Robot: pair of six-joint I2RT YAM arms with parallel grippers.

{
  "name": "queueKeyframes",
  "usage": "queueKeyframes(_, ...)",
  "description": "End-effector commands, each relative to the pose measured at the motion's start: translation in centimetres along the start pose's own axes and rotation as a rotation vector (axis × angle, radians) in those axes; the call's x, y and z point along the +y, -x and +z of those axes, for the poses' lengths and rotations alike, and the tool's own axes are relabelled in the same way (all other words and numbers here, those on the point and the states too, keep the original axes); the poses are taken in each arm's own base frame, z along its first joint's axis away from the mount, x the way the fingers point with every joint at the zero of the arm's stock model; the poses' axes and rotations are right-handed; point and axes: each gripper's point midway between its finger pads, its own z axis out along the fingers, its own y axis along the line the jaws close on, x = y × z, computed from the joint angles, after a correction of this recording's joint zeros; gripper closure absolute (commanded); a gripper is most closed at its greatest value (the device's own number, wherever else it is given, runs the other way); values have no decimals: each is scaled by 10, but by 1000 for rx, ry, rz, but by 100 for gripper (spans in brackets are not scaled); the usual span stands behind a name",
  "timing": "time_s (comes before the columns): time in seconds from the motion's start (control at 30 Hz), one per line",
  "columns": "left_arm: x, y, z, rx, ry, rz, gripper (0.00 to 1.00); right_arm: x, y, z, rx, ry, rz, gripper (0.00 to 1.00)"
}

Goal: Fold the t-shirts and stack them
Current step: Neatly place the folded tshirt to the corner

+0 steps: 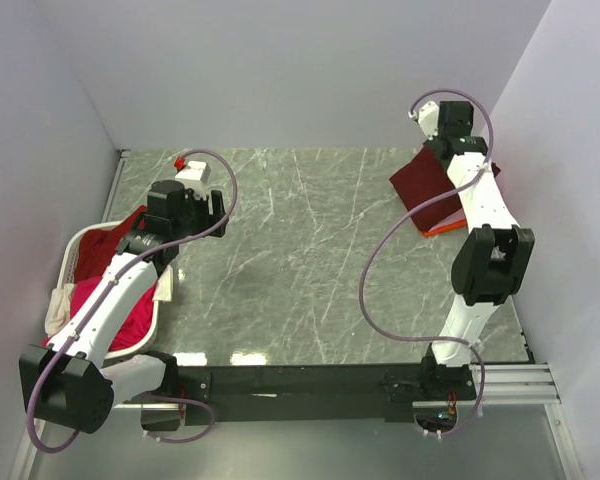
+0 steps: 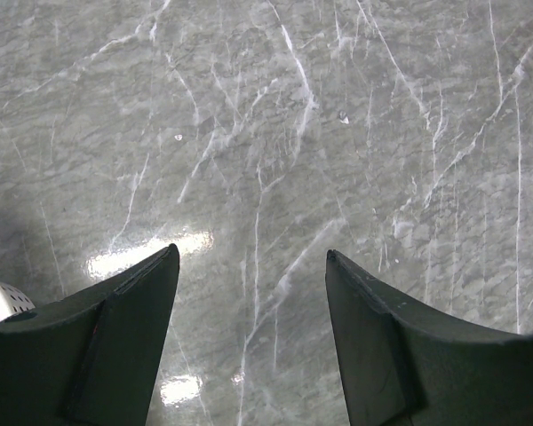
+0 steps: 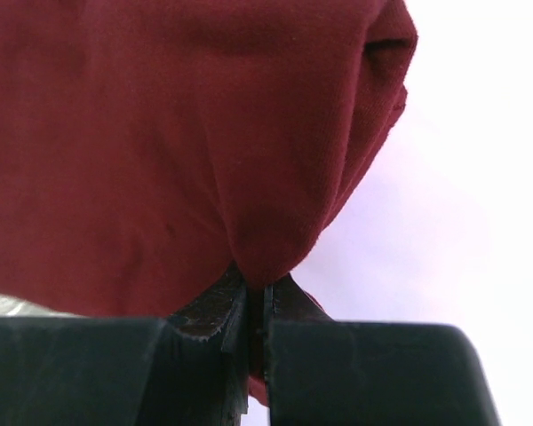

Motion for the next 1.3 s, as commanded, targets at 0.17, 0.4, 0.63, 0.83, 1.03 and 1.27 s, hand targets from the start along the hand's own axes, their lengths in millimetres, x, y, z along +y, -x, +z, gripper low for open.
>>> queueKeyframes(0.17,-3,13,-3,-47,-11,22,28,-57,-5,26,29,-190,24,100)
queueKeyframes(0.4,-2,13,-3,-47,-10,23,28,-72,-43,68,277,-478,-11,35)
queueKeyframes(0.63,-1,14,-4,-57,0,26,28,-79,-22,53,206,-502,108,33)
queueKeyframes(0.83,1,19,-9,-85,12,25,28,-47,16,27,22,-231,226,32)
queueKeyframes(1.03,2,18,-8,-83,19,27,28,44,17,10,-74,295,152,32)
queueKeyframes(1.27,1,14,-4,-69,12,24,28,115,-27,3,-28,496,78,32)
